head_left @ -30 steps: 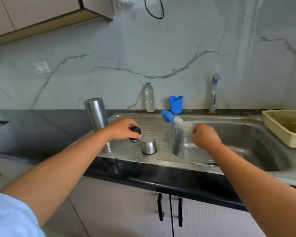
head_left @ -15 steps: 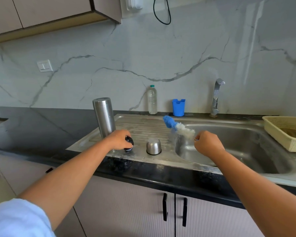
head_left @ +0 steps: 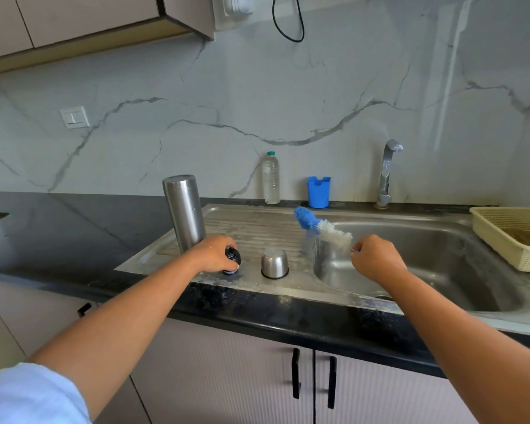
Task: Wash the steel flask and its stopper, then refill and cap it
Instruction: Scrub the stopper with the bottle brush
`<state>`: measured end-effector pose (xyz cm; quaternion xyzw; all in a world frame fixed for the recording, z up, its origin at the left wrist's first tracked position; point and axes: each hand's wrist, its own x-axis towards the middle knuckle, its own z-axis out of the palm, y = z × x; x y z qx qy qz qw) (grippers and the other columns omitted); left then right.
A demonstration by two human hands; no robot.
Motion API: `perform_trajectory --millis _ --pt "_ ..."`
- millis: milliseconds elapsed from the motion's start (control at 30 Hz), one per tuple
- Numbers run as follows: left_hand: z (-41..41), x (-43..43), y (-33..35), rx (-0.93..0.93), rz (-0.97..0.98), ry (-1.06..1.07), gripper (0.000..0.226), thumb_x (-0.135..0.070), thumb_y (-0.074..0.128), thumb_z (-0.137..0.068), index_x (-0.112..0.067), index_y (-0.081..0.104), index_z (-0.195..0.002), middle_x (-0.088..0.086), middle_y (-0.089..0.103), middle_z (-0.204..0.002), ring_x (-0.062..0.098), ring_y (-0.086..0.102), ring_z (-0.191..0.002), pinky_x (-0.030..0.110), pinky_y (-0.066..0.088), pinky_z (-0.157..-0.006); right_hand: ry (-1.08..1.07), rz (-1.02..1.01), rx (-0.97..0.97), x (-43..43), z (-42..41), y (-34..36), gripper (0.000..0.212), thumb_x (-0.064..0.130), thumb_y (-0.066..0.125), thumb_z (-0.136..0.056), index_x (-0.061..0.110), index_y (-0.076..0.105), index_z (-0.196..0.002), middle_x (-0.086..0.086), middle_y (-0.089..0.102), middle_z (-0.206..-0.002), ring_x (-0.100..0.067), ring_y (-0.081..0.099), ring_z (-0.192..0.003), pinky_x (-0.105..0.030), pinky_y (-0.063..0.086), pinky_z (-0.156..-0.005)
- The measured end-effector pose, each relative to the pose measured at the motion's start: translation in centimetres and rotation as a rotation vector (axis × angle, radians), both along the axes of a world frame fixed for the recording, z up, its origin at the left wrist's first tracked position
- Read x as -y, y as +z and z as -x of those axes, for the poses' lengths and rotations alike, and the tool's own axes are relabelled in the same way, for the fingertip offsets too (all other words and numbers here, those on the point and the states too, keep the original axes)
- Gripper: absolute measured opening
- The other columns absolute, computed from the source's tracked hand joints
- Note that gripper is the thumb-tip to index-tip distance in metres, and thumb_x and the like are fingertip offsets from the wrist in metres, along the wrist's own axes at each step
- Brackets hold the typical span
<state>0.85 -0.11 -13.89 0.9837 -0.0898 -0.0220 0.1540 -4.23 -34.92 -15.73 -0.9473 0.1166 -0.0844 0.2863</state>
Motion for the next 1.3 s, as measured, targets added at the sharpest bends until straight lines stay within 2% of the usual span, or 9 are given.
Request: perform_trajectory --millis 67,167,300,367,600,767,1000,1167,1300 --pt "0.0 0.0 0.0 -0.012 -0.004 0.002 0.064 -0.028 0.081 -0.089 -0.017 0.054 -0.146 0.006 0.059 -0.141 0.021 0.058 -0.116 0.028 0.046 -0.094 -0.001 -0.006 0.0 0.1 -0.1 -0.1 0.013 0.014 0.057 -0.097 0.009 0.069 -0.094 -0.01 0.067 -0.083 -0.025 0.065 -0.073 -0.032 0.054 -0.061" --pt "0.0 0.0 0.0 -0.031 -0.015 -0.002 0.067 -0.034 0.083 -0.087 -0.018 0.052 -0.145 0.005 0.059 -0.14 0.018 0.057 -0.113 0.03 0.048 -0.096 0.0 -0.016 0.0 0.1 -0.2 -0.1 0.013 0.014 0.058 -0.097 0.009 0.069 -0.095 -0.01 0.067 -0.083 -0.024 0.063 -0.071 -0.03 0.049 -0.058" --pt "-0.1 0.2 -0.2 -0.038 -0.019 -0.023 0.08 -0.044 0.082 -0.086 -0.018 0.045 -0.152 0.004 0.049 -0.155 0.023 0.051 -0.137 0.036 0.042 -0.112 -0.001 -0.021 -0.007 0.2 -0.1 -0.1 0.014 0.012 0.057 -0.095 0.009 0.07 -0.092 -0.01 0.067 -0.082 -0.023 0.063 -0.069 -0.029 0.047 -0.056" --pt "-0.1 0.6 -0.1 -0.011 -0.001 -0.038 0.082 -0.048 0.082 -0.086 -0.018 0.044 -0.153 0.003 0.048 -0.157 0.022 0.048 -0.142 0.038 0.041 -0.116 -0.003 -0.025 -0.01 0.3 0.0 -0.1 0.014 0.011 0.056 -0.094 0.009 0.07 -0.091 -0.01 0.067 -0.082 -0.024 0.063 -0.07 -0.03 0.049 -0.057" --pt "0.2 3.0 0.4 0.087 -0.072 -0.12 0.074 -0.056 0.076 -0.088 -0.023 0.049 -0.149 0.0 0.049 -0.154 0.02 0.048 -0.14 0.042 0.042 -0.115 -0.005 -0.042 -0.007 0.8 0.4 -0.2 0.017 0.009 0.053 -0.095 0.008 0.068 -0.088 -0.011 0.066 -0.08 -0.024 0.061 -0.067 -0.029 0.045 -0.052" --pt "0.4 4.4 0.6 0.066 0.041 -0.163 0.076 -0.054 0.078 -0.086 -0.023 0.048 -0.149 0.0 0.048 -0.155 0.018 0.047 -0.141 0.036 0.04 -0.115 -0.005 -0.042 -0.017 1.3 0.6 -0.2 0.019 0.007 0.051 -0.095 0.007 0.068 -0.087 -0.011 0.066 -0.08 -0.023 0.059 -0.064 -0.026 0.041 -0.05" --pt "0.2 6.9 -0.1 0.038 -0.021 -0.19 0.076 -0.047 0.082 -0.086 -0.022 0.049 -0.15 0.0 0.054 -0.147 0.021 0.054 -0.132 0.033 0.045 -0.104 0.005 -0.043 -0.016 2.0 0.7 -0.2 0.017 0.01 0.053 -0.095 0.008 0.07 -0.09 -0.01 0.068 -0.081 -0.023 0.064 -0.07 -0.027 0.046 -0.052" --pt "-0.3 7.5 -0.5 0.012 -0.003 -0.209 0.047 -0.043 0.084 -0.085 -0.026 0.062 -0.122 -0.006 0.062 -0.119 0.013 0.059 -0.103 0.027 0.049 -0.08 0.003 -0.033 -0.005 3.2 0.8 0.0 0.018 0.009 0.053 -0.095 0.005 0.07 -0.09 -0.011 0.068 -0.081 -0.026 0.065 -0.072 -0.029 0.049 -0.054" --pt "-0.9 7.8 -0.4 0.014 0.073 -0.191 0.053 -0.043 0.086 -0.082 -0.029 0.062 -0.127 -0.007 0.06 -0.12 0.015 0.057 -0.106 0.029 0.046 -0.085 -0.013 -0.029 0.001 4.3 0.4 0.3 0.015 0.013 0.057 -0.096 0.008 0.07 -0.091 -0.01 0.068 -0.081 -0.027 0.068 -0.076 -0.037 0.059 -0.069"
